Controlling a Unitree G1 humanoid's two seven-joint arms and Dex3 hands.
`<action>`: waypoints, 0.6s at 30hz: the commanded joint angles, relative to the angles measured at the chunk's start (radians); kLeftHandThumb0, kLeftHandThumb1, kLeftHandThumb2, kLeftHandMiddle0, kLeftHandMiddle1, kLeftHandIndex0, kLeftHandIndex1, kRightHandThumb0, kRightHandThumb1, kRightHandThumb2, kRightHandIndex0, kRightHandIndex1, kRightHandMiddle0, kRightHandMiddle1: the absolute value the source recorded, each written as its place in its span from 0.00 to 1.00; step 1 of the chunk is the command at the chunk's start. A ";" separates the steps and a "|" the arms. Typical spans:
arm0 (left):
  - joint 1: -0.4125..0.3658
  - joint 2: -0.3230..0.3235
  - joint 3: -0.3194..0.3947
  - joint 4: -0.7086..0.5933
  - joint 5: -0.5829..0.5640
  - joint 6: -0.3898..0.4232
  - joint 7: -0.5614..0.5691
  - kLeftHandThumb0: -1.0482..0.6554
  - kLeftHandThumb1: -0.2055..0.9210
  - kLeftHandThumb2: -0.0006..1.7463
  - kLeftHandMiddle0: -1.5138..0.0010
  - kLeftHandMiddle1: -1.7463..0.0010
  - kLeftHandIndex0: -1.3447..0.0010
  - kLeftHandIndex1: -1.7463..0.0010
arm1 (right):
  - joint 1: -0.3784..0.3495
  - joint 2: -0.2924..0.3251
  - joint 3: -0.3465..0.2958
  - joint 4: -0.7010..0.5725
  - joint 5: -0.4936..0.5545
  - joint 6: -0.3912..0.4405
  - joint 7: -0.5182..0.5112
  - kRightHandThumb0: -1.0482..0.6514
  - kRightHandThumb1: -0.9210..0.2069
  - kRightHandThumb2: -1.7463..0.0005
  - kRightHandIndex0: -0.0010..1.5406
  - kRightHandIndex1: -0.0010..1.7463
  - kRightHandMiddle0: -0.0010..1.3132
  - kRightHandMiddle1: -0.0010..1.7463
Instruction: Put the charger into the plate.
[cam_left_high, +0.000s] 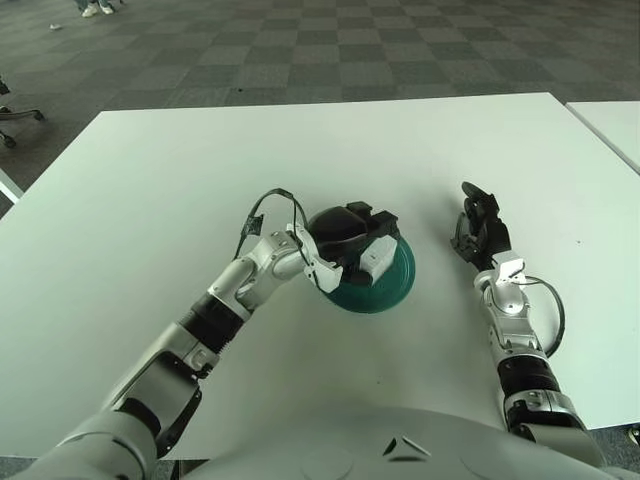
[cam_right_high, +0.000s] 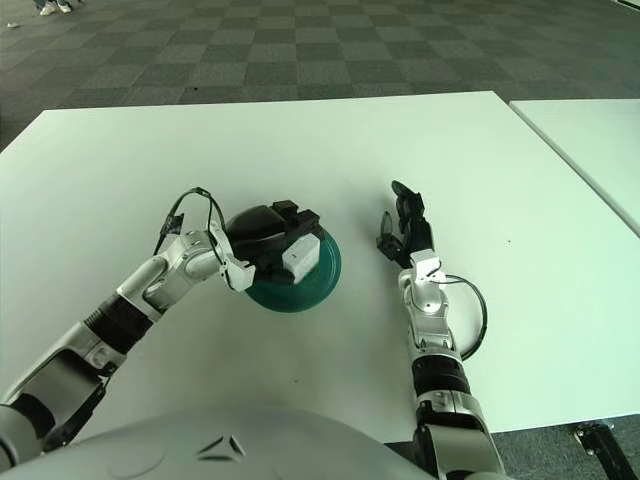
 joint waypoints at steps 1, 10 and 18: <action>-0.008 0.016 0.009 -0.023 0.018 0.013 -0.010 0.00 1.00 0.56 0.96 0.96 1.00 0.78 | 0.034 0.020 0.013 0.070 -0.006 0.057 0.006 0.09 0.00 0.48 0.10 0.00 0.00 0.33; -0.003 0.040 0.017 -0.046 0.009 0.020 -0.029 0.00 1.00 0.54 1.00 1.00 1.00 0.90 | 0.021 0.017 0.011 0.088 -0.004 0.053 0.007 0.09 0.00 0.48 0.10 0.00 0.00 0.33; -0.001 0.068 0.020 -0.090 -0.033 0.046 -0.126 0.00 1.00 0.52 1.00 1.00 1.00 0.95 | 0.013 0.014 0.009 0.099 -0.003 0.050 0.008 0.09 0.00 0.48 0.10 0.00 0.00 0.33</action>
